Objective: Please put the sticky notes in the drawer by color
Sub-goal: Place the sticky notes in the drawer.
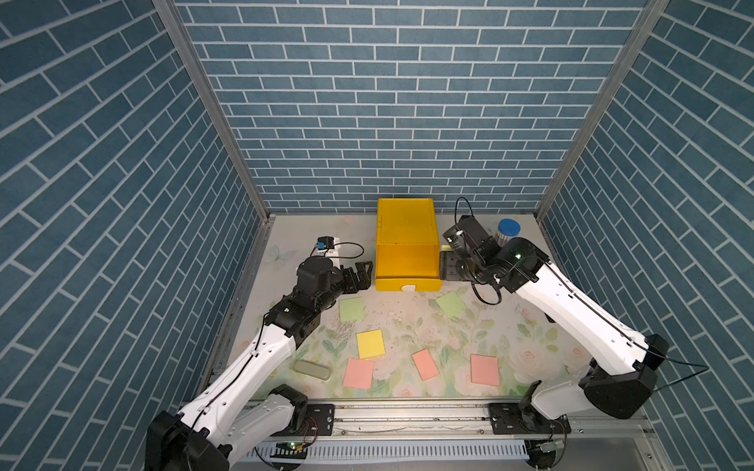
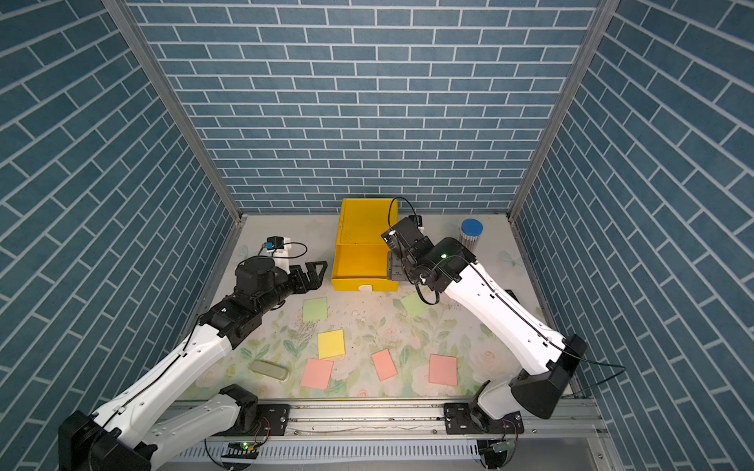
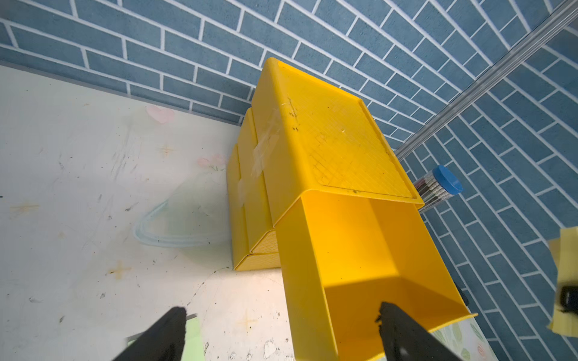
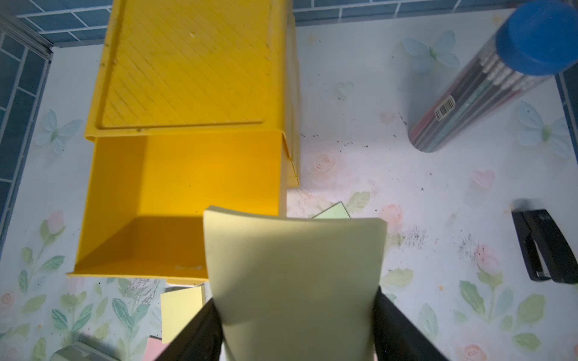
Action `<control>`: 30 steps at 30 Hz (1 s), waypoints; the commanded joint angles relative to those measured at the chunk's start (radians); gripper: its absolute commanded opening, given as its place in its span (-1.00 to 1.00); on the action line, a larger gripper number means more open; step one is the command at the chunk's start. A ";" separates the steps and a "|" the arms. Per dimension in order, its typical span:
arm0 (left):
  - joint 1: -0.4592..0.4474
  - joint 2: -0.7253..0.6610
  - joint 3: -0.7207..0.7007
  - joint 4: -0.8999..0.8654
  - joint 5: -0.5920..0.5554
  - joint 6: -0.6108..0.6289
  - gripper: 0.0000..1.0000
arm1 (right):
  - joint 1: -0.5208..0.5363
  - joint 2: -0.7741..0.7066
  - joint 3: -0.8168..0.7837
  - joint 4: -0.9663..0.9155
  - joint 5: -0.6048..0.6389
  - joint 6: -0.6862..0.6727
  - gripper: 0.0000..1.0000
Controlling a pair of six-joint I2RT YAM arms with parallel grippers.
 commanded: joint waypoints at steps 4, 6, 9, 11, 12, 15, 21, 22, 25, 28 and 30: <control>-0.005 -0.017 -0.022 -0.003 -0.017 0.000 1.00 | 0.022 0.209 0.183 0.025 -0.091 -0.108 0.49; -0.006 -0.019 -0.023 -0.010 -0.017 0.000 1.00 | 0.022 0.274 0.241 0.030 -0.128 -0.123 0.49; -0.007 -0.025 -0.024 -0.023 -0.024 0.002 1.00 | 0.021 0.342 0.289 0.025 -0.156 -0.132 0.49; -0.006 -0.032 -0.028 -0.025 -0.032 0.003 1.00 | 0.020 0.367 0.292 0.023 -0.163 -0.133 0.49; -0.007 -0.035 -0.030 -0.026 -0.035 0.003 1.00 | 0.017 0.374 0.288 0.020 -0.166 -0.131 0.49; -0.009 -0.034 -0.035 -0.022 -0.033 0.001 1.00 | 0.013 0.372 0.248 0.039 -0.168 -0.127 0.49; -0.009 -0.017 -0.037 -0.010 -0.030 0.000 1.00 | -0.015 0.361 0.190 0.046 -0.164 -0.122 0.50; -0.009 -0.015 -0.036 -0.008 -0.027 0.000 1.00 | -0.024 0.362 0.186 0.044 -0.168 -0.124 0.50; -0.010 -0.014 -0.035 -0.006 -0.026 -0.003 1.00 | -0.038 0.361 0.166 0.050 -0.154 -0.128 0.53; -0.011 -0.019 -0.030 -0.018 -0.037 0.000 1.00 | -0.044 0.366 0.172 0.051 -0.144 -0.134 0.59; -0.010 -0.022 -0.029 -0.029 -0.048 0.003 1.00 | -0.047 0.375 0.178 0.048 -0.147 -0.136 0.63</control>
